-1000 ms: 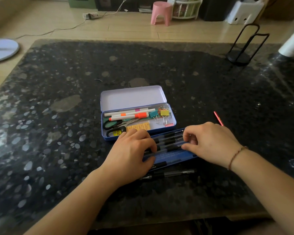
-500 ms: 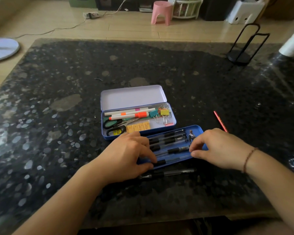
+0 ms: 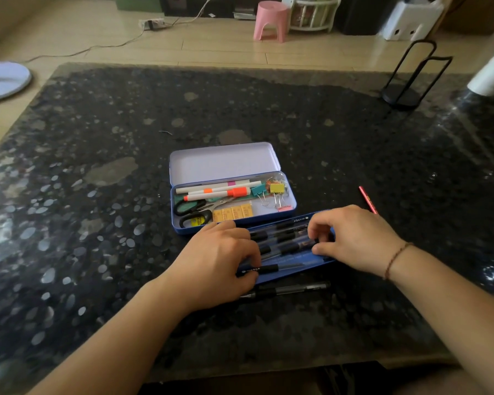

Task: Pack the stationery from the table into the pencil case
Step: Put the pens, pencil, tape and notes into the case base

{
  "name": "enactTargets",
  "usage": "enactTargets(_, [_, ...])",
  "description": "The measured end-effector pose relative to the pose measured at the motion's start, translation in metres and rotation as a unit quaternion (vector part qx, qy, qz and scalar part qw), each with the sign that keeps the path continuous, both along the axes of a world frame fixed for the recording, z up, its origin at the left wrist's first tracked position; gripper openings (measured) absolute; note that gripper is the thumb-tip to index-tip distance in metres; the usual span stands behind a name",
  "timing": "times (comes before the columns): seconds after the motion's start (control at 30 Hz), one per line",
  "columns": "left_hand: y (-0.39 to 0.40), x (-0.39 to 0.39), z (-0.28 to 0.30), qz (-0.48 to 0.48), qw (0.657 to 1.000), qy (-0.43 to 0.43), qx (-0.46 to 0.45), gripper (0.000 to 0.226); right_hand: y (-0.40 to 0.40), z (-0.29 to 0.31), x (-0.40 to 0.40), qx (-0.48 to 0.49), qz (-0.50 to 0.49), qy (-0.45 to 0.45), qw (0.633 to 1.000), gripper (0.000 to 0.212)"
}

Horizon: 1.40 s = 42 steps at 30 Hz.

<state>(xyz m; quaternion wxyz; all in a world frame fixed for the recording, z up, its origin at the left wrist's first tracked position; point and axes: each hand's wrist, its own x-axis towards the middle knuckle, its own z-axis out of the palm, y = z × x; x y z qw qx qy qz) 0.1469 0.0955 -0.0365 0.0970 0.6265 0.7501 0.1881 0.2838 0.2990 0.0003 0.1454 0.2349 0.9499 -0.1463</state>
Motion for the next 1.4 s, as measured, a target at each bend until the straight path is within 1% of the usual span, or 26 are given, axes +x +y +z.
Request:
enactTargets(0.13, [-0.002, -0.001, 0.0, 0.019, 1.0, 0.005, -0.002, 0.008, 0.001, 0.0, -0.001, 0.009, 0.019, -0.009, 1.0, 0.014])
enactTargets(0.27, [-0.001, 0.0, -0.001, 0.042, 0.999, 0.017, 0.0, 0.009, 0.002, 0.0, 0.001, 0.003, 0.011, 0.016, 1.0, 0.009])
enactTargets(0.43, [0.0, -0.001, -0.003, 0.083, 0.996, 0.022, 0.0, 0.01, 0.0, -0.003, 0.001, -0.019, -0.007, 0.027, 0.999, 0.013])
enactTargets(0.5, [0.0, 0.0, -0.003, 0.092, 0.995, 0.02, -0.008, 0.012, -0.001, 0.004, 0.001, 0.007, -0.001, 0.016, 1.0, 0.016])
enactTargets(0.57, [-0.001, 0.0, -0.002, 0.096, 0.995, 0.015, -0.013, 0.012, -0.008, 0.016, 0.004, 0.025, 0.028, 0.013, 0.999, 0.02])
enactTargets(0.67, [0.0, -0.001, -0.002, 0.089, 0.995, 0.03, -0.023, 0.013, -0.04, 0.03, 0.009, -0.03, 0.131, -0.019, 0.991, 0.021])
enactTargets(0.7, [0.0, -0.001, -0.001, 0.09, 0.995, 0.029, -0.024, 0.014, -0.053, 0.03, 0.009, -0.043, 0.171, -0.028, 0.984, 0.025])
enactTargets(0.77, [0.0, -0.001, -0.002, 0.089, 0.996, 0.021, -0.022, 0.013, -0.077, 0.022, 0.008, -0.013, 0.224, -0.015, 0.974, 0.035])
enactTargets(0.87, [0.0, 0.001, -0.003, 0.09, 0.996, 0.02, -0.015, 0.011, -0.1, 0.004, 0.005, 0.029, 0.238, 0.028, 0.97, 0.036])
enactTargets(1.0, [0.0, -0.001, -0.003, 0.089, 0.996, 0.017, -0.022, 0.011, -0.112, -0.011, 0.001, 0.054, 0.245, 0.043, 0.967, 0.025])
enactTargets(1.07, [-0.001, -0.001, -0.003, 0.089, 0.996, 0.015, -0.025, 0.01, -0.105, -0.003, 0.006, 0.046, 0.249, 0.043, 0.967, 0.023])
enactTargets(1.1, [0.0, -0.002, -0.002, 0.088, 0.996, 0.016, -0.026, 0.011, -0.097, 0.006, 0.01, 0.006, 0.23, 0.053, 0.972, 0.023])
enactTargets(1.13, [0.0, -0.002, -0.002, 0.085, 0.996, 0.02, -0.026, 0.013, -0.088, 0.018, 0.012, -0.051, 0.189, 0.094, 0.976, 0.019])
enactTargets(1.17, [0.0, -0.002, -0.002, 0.081, 0.996, 0.025, -0.026, 0.014, -0.076, 0.027, 0.016, -0.108, 0.132, 0.145, 0.974, 0.014])
enactTargets(1.2, [-0.001, -0.002, -0.002, 0.078, 0.996, 0.028, -0.023, 0.016, -0.062, 0.035, 0.019, -0.163, 0.06, 0.198, 0.965, 0.014])
enactTargets(1.23, [-0.001, -0.002, -0.002, 0.075, 0.997, 0.029, -0.02, 0.017, -0.048, 0.04, 0.021, -0.227, -0.019, 0.236, 0.945, 0.026])
enactTargets(1.27, [-0.002, -0.002, -0.002, 0.071, 0.997, 0.03, -0.017, 0.019, -0.033, 0.041, 0.024, -0.28, -0.09, 0.255, 0.921, 0.04])
enactTargets(1.3, [-0.003, -0.001, -0.002, 0.067, 0.997, 0.031, -0.014, 0.02, -0.02, 0.04, 0.025, -0.305, -0.143, 0.258, 0.906, 0.045])
enactTargets(1.33, [-0.003, -0.001, -0.002, 0.063, 0.997, 0.033, -0.01, 0.019, -0.009, 0.039, 0.027, -0.307, -0.179, 0.254, 0.9, 0.041])
enactTargets(1.4, [-0.004, 0.001, 0.0, 0.065, 0.997, 0.034, -0.006, 0.011, 0.006, 0.037, 0.029, -0.309, -0.215, 0.237, 0.896, 0.029])
